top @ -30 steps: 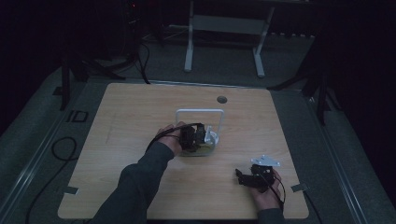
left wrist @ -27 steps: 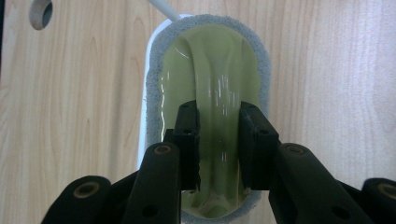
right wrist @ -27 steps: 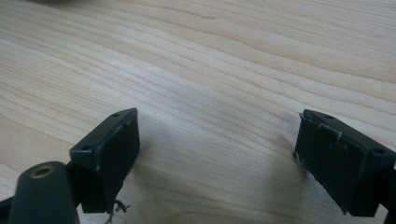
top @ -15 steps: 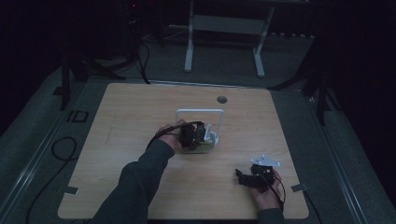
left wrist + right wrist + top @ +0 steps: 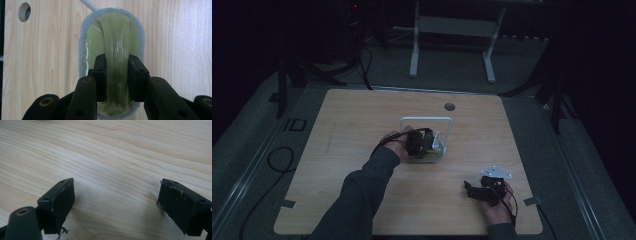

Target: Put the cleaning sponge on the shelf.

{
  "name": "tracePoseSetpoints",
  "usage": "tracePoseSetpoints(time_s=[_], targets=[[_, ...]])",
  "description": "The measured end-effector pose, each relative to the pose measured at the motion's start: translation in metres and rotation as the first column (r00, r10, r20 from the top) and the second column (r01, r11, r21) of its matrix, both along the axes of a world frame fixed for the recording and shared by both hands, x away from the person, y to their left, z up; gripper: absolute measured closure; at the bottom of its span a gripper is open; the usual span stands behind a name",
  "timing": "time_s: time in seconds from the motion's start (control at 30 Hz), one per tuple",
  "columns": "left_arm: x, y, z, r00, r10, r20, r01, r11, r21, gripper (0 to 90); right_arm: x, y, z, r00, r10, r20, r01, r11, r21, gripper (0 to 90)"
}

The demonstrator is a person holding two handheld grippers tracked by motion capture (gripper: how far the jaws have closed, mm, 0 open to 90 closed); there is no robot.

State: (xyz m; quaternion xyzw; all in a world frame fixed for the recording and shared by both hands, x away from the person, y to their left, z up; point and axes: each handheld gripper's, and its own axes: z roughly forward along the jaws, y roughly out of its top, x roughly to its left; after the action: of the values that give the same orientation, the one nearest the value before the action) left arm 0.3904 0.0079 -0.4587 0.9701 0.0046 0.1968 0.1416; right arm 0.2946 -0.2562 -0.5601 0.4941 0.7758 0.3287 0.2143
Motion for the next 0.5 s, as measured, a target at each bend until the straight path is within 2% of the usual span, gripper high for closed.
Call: tracePoseSetpoints(time_s=[0.5], targets=[[0.0045, -0.0012, -0.0048, 0.9997, -0.007, 0.022, 0.006, 1.0000, 0.007, 71.7, 0.0000, 0.0000, 0.0000, 1.0000, 0.000, 0.000, 0.000, 1.0000, -0.001, 13.5]])
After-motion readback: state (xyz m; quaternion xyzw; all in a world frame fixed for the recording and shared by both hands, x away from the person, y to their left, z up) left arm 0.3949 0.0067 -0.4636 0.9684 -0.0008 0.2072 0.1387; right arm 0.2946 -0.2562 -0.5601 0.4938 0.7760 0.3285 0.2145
